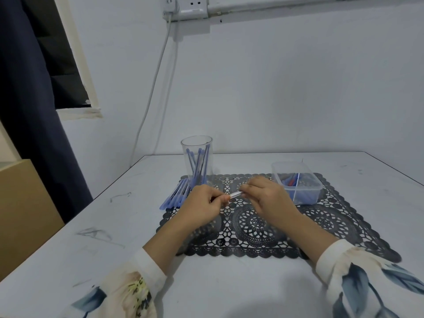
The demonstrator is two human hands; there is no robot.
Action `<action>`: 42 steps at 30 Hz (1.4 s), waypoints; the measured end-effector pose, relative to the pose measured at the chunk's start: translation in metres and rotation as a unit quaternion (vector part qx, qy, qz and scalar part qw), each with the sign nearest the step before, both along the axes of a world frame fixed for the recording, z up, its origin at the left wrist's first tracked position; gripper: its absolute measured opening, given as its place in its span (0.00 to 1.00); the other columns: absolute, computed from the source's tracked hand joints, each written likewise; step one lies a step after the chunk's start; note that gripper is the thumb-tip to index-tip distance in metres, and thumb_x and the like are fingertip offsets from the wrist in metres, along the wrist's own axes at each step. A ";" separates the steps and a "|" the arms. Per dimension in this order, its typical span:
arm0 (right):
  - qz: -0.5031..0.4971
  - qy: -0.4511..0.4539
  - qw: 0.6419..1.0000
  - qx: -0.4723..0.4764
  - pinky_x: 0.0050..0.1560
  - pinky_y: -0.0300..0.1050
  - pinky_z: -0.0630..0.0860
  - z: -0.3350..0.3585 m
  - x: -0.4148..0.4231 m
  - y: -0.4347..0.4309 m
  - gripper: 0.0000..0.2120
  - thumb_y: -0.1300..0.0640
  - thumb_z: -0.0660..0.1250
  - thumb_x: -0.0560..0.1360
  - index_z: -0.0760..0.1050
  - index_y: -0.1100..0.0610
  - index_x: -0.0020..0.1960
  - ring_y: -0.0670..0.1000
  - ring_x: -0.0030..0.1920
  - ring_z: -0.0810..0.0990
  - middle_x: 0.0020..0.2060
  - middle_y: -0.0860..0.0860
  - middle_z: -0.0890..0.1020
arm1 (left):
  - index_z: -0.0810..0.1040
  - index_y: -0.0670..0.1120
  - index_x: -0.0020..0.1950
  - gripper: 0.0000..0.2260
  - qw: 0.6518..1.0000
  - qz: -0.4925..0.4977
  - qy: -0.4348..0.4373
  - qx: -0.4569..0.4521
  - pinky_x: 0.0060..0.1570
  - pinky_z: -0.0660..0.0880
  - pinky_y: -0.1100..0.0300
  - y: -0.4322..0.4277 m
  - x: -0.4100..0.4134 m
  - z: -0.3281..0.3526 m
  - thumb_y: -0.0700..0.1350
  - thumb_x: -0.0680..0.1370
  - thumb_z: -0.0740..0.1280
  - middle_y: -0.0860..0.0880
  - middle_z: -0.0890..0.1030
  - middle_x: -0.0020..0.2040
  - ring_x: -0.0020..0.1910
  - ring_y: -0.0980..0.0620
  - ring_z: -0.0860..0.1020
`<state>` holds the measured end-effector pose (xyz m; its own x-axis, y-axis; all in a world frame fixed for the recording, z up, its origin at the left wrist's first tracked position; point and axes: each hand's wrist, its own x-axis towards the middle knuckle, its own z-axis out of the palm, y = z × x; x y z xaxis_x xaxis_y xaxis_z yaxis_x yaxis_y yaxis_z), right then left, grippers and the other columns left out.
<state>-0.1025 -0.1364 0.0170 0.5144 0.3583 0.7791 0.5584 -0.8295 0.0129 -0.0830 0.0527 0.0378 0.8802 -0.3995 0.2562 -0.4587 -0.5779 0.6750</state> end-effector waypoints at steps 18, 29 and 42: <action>-0.009 0.135 0.991 0.000 0.52 0.53 0.77 -0.006 -0.004 0.012 0.18 0.65 0.66 0.71 0.76 0.59 0.61 0.56 0.51 0.78 0.51 0.55 0.80 | 0.83 0.53 0.53 0.10 0.978 -0.031 -0.174 0.112 0.32 0.69 0.65 0.011 0.006 -0.007 0.52 0.77 0.64 0.51 0.82 0.32 0.27 0.58 0.71; 0.019 0.107 0.994 0.021 0.45 0.41 0.77 -0.004 -0.005 0.013 0.14 0.63 0.66 0.71 0.80 0.59 0.56 0.52 0.42 0.80 0.42 0.52 0.82 | 0.83 0.52 0.49 0.11 0.985 -0.005 -0.136 0.101 0.35 0.70 0.64 0.017 0.011 -0.005 0.53 0.78 0.63 0.55 0.76 0.27 0.27 0.60 0.71; -0.023 0.161 0.986 0.034 0.48 0.43 0.75 -0.003 -0.005 0.013 0.17 0.63 0.60 0.73 0.77 0.61 0.60 0.51 0.47 0.76 0.47 0.53 0.77 | 0.83 0.52 0.46 0.08 0.971 0.001 -0.215 0.100 0.30 0.63 0.68 0.019 0.011 -0.006 0.51 0.77 0.65 0.54 0.79 0.30 0.28 0.58 0.71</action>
